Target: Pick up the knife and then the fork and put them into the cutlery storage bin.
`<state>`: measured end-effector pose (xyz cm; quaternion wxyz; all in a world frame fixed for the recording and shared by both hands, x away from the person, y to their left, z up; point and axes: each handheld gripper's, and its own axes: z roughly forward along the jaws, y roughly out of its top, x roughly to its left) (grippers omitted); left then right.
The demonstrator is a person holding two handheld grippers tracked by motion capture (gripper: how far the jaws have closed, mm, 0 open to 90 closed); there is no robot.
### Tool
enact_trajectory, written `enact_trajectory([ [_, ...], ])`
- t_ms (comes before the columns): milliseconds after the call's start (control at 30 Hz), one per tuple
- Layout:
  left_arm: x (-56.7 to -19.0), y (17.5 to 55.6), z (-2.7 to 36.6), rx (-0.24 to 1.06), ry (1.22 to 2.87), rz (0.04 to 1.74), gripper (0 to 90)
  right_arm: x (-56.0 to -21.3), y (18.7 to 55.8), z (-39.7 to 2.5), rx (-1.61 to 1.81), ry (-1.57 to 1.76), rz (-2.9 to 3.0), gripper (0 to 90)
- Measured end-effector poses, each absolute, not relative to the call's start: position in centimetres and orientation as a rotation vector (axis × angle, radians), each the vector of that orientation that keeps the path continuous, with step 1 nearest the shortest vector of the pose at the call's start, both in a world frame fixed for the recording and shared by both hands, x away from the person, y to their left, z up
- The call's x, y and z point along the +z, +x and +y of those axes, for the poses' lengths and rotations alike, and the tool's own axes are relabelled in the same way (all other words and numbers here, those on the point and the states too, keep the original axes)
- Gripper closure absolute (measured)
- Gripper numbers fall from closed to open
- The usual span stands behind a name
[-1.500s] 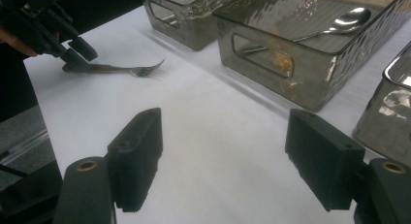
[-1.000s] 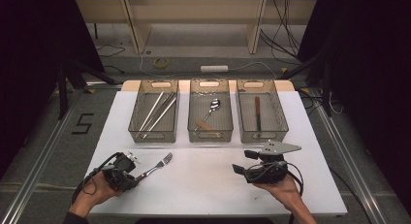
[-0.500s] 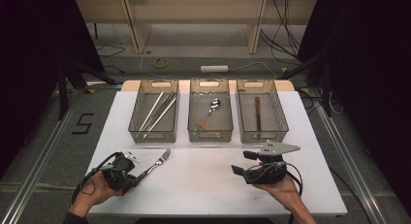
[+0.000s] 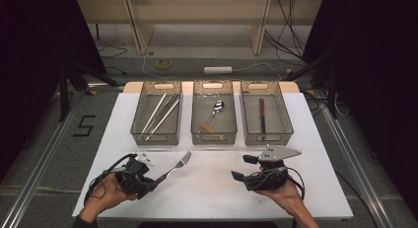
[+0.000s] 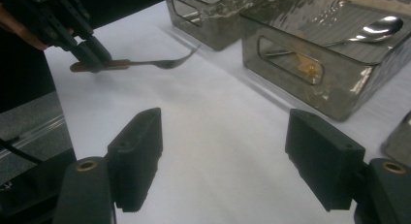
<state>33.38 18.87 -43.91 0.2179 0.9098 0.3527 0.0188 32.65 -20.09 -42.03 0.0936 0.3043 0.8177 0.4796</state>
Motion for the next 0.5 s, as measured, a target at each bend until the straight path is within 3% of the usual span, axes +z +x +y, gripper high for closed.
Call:
enact_trajectory([
  [500, -42.5, 35.0, 11.7, -0.032, 2.584, 0.761, 75.7, -41.8, 31.1, -17.3, 1.361, 0.686, 2.504, 30.2],
])
